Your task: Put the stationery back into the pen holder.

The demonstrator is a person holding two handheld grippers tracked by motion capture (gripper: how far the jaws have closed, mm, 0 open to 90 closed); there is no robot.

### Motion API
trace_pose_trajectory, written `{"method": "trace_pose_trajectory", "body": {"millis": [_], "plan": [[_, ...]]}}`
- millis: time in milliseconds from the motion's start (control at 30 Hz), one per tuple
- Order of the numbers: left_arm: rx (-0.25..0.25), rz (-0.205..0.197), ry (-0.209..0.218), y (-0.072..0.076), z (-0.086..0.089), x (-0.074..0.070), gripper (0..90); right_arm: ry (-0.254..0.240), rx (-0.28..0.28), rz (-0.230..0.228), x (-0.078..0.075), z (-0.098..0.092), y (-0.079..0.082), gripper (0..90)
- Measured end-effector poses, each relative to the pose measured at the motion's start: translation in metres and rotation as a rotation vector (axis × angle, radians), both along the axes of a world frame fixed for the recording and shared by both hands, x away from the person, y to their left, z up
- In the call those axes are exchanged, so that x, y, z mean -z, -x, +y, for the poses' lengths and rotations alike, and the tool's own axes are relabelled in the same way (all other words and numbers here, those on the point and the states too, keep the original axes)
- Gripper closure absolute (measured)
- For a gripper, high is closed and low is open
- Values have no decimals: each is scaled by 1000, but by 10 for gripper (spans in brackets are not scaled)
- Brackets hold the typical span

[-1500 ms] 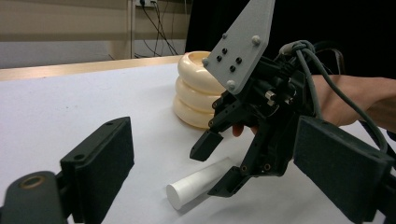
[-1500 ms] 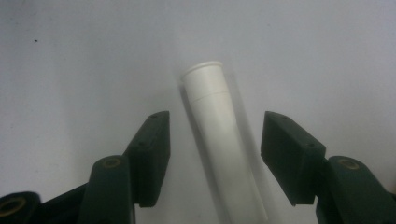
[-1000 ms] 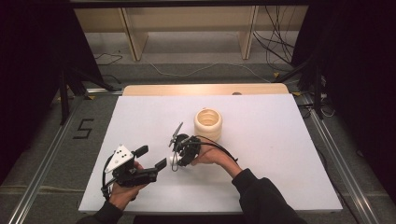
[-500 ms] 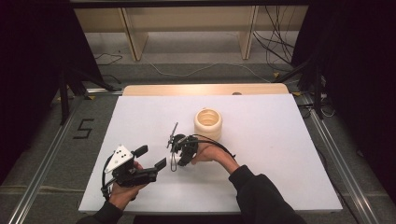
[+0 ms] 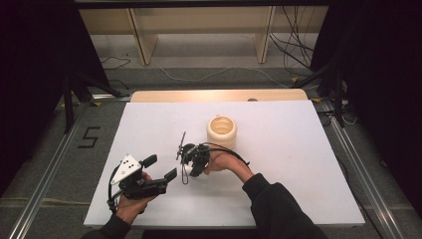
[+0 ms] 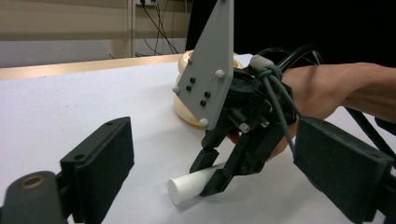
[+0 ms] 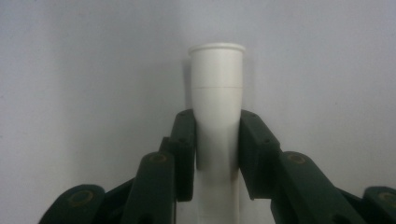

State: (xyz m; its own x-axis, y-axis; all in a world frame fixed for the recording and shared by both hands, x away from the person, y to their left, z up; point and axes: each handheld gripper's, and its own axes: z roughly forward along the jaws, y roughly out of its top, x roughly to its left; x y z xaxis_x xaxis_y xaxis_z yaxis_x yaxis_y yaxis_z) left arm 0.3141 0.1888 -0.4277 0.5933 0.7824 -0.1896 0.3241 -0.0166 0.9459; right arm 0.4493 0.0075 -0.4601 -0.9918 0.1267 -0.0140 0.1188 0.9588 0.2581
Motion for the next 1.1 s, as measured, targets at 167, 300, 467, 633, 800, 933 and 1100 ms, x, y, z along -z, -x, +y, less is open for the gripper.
{"method": "trace_pose_trajectory", "body": {"millis": [167,300,467,633,800,933,1100], "plan": [[-4,-4,2,0,0,0,116,-48,17,-7,-7,-4,-1,695],[-11,-5,5,0,1,0,116,-120,47,-19,-19,-13,-3,695],[-12,-5,3,0,1,0,116,-253,90,-30,-35,-27,-3,695],[-12,-4,4,0,1,0,116,-340,138,-54,-44,-38,0,694],[-10,-2,4,0,0,1,116,-419,172,-80,-49,-50,0,694],[-9,0,3,0,0,1,117,-497,211,-93,-53,-59,1,694],[-9,0,3,0,0,1,116,-554,245,-106,-56,-67,3,694]]}}
